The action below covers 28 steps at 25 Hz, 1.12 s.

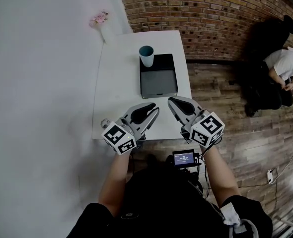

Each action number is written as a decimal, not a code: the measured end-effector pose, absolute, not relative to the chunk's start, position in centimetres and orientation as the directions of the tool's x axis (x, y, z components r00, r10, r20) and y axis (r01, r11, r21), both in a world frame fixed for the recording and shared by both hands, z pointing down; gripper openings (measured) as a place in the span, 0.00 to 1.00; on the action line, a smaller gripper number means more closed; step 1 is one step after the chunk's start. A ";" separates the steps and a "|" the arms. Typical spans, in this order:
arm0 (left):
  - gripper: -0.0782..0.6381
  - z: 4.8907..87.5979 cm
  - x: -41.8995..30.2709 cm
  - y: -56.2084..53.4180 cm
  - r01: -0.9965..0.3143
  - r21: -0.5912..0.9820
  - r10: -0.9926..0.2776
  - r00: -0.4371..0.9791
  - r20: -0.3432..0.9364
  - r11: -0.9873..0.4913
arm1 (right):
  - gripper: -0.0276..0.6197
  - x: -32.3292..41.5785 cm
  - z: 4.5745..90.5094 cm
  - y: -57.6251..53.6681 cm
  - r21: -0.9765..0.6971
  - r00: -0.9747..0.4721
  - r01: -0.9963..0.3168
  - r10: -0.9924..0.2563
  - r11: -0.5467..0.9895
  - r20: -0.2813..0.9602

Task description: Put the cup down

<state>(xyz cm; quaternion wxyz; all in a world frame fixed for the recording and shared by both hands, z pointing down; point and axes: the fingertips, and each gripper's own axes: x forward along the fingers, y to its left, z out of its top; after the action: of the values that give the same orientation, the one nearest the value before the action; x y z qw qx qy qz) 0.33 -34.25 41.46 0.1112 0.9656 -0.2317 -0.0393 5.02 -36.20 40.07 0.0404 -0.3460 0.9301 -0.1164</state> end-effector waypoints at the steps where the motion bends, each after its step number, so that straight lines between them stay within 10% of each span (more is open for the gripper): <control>1: 0.22 41.4 0.2 -34.3 -0.443 0.234 -0.461 0.887 -0.025 -0.865 | 0.06 5.0 40.1 -36.2 -0.244 -0.756 -0.636 -0.655 0.732 0.007; 28: 0.22 40.8 -0.3 -33.6 -0.449 0.249 -0.472 0.880 -0.043 -0.858 | 0.06 4.8 40.1 -35.7 -0.231 -0.742 -0.657 -0.670 0.718 0.024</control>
<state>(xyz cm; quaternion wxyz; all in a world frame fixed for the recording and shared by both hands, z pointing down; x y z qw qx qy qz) -0.28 -33.62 40.78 0.1165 0.9626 -0.2392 -0.0512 4.79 -35.69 40.07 0.0307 -0.3582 0.9263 -0.1128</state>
